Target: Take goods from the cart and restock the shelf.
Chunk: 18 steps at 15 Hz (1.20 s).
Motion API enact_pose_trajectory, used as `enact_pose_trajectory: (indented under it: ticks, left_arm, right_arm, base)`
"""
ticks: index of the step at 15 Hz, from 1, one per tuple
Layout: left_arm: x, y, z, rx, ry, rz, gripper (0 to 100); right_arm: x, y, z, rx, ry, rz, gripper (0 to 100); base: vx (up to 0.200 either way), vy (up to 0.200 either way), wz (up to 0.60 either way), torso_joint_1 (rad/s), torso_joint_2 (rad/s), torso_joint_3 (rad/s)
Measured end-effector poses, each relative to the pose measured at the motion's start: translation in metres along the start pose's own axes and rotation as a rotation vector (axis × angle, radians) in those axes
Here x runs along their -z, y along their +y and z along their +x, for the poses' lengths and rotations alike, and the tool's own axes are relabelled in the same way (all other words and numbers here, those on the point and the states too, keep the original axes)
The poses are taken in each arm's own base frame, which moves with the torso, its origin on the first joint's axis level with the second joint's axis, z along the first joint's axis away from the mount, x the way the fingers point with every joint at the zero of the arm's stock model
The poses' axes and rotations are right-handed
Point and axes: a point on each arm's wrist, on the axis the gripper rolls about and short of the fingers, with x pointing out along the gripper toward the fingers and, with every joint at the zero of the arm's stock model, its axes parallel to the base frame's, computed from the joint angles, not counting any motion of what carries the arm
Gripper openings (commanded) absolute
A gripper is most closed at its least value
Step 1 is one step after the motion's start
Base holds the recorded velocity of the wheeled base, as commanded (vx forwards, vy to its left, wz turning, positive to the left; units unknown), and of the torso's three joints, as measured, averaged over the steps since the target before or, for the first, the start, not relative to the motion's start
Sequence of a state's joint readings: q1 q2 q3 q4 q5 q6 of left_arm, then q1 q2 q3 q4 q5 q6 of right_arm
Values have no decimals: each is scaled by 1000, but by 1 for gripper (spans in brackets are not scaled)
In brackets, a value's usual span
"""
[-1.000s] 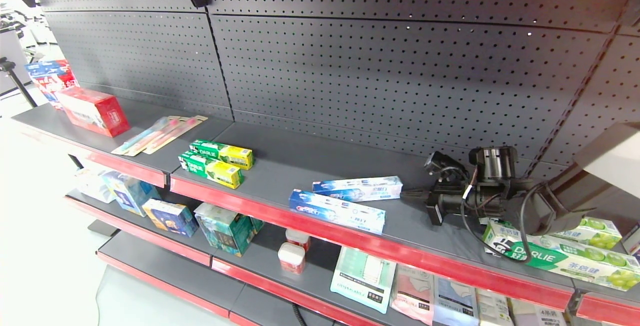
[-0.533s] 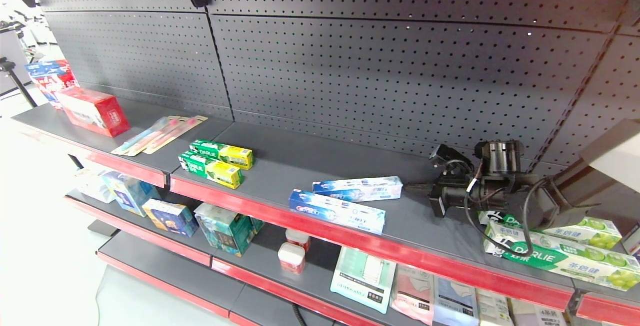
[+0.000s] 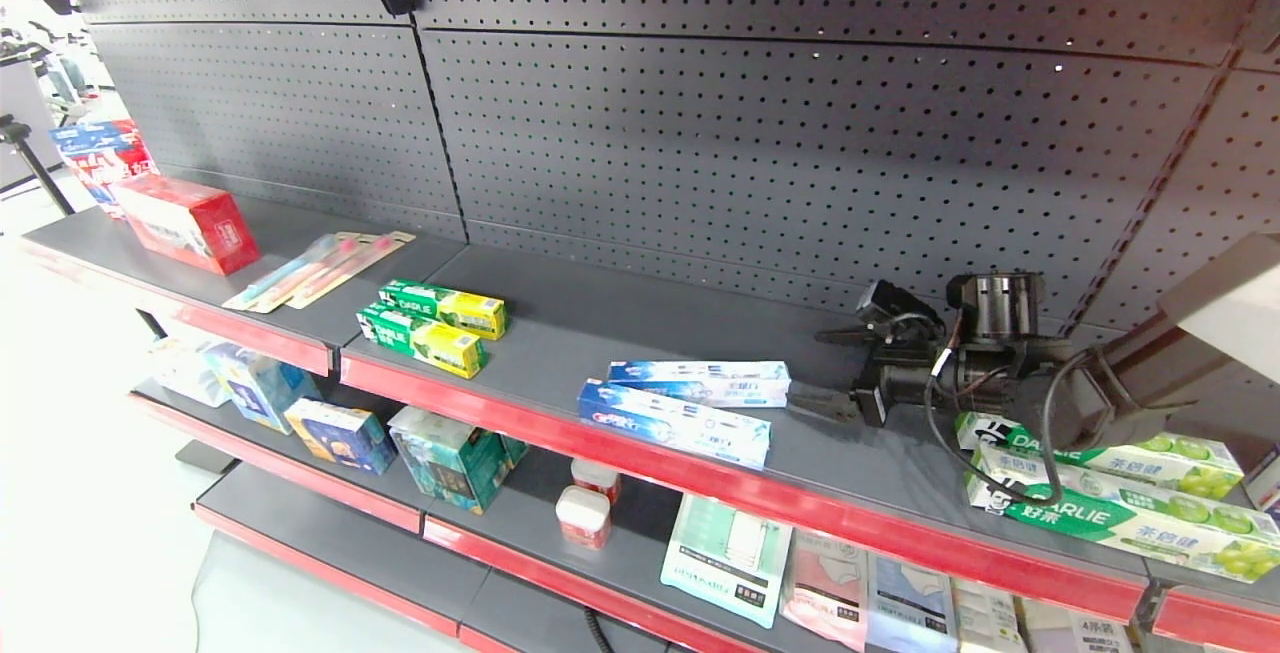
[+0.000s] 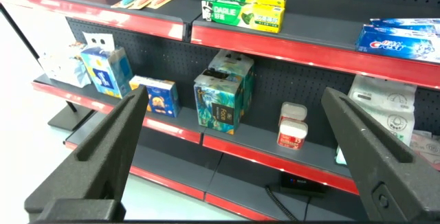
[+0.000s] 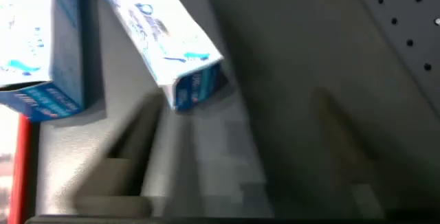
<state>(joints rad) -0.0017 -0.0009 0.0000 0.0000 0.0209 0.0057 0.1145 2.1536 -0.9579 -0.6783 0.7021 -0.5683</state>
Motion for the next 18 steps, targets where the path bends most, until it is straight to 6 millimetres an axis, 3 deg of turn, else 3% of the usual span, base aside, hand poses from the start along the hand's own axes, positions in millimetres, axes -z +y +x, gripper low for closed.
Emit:
enact_pose_trajectory:
  ticks: [5,18]
  left_arm:
    - [0,0,0,0,0,0,100]
    - [0,0,0,0,0,0,100]
  right_arm:
    - [0,-1,0,-6,-6,7,100]
    - [4,-2,35,-111,-58,-20,100]
  base:
    - [0,0,0,0,0,0]
    - [0,0,0,0,0,0]
